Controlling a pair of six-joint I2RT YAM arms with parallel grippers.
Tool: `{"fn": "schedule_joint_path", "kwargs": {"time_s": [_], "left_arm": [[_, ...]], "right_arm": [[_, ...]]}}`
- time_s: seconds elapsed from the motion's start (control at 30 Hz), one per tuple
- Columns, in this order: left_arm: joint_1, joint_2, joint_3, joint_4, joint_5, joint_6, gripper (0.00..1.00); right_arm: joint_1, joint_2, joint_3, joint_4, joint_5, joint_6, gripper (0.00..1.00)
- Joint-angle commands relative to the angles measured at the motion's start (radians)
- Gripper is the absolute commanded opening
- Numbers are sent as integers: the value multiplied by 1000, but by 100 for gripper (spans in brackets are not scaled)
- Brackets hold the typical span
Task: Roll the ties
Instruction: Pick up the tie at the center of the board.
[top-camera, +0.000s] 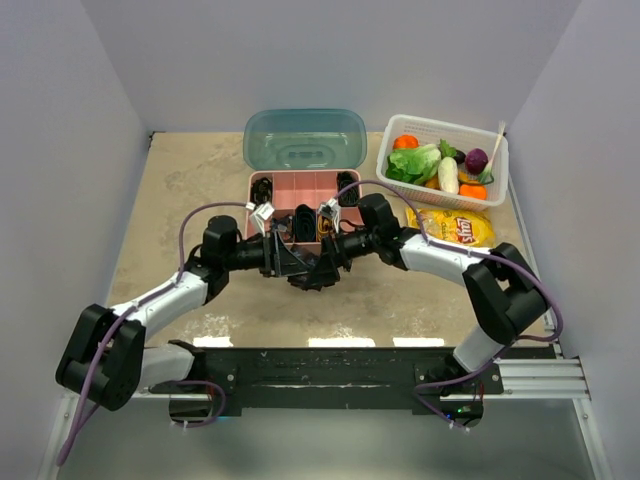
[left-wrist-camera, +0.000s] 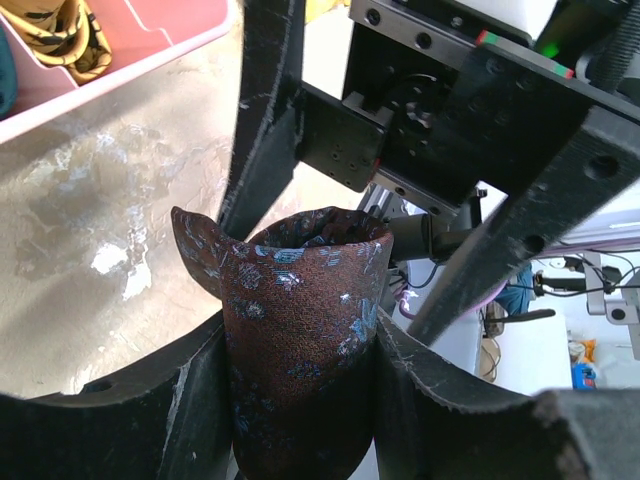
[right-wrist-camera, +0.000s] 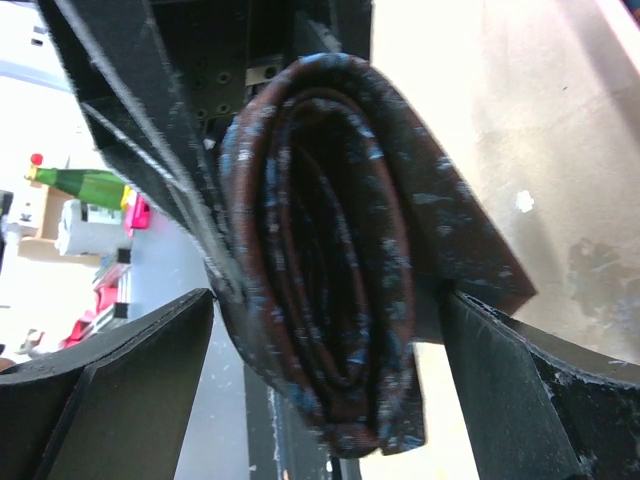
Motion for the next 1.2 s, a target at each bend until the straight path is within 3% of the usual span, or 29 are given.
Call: {"fn": "schedule_joint_path", "kwargs": {"time_s": [0.0,0.27,0.4,0.73,0.93,1.17], "left_arm": [[-6,29,54,52,18,12,52],[-15,72,73,70,8,3,52],[-17,84,79,72,2,1,52],[-25,101,82,80,-8,3,54],[-25,98,109,22,-50,41,66],[-25,66,206,-197,-206,145,92]], "right_arm": [[1,8,2,61,-47,49,99],[4,49,-26,198,-66,172,98],[2,62,-34,199,-68,176,92],[5,89,-60,323,-68,284,47],[4,91,-63,337,-67,296,22],[2,76,-52,301,-33,279,15]]}}
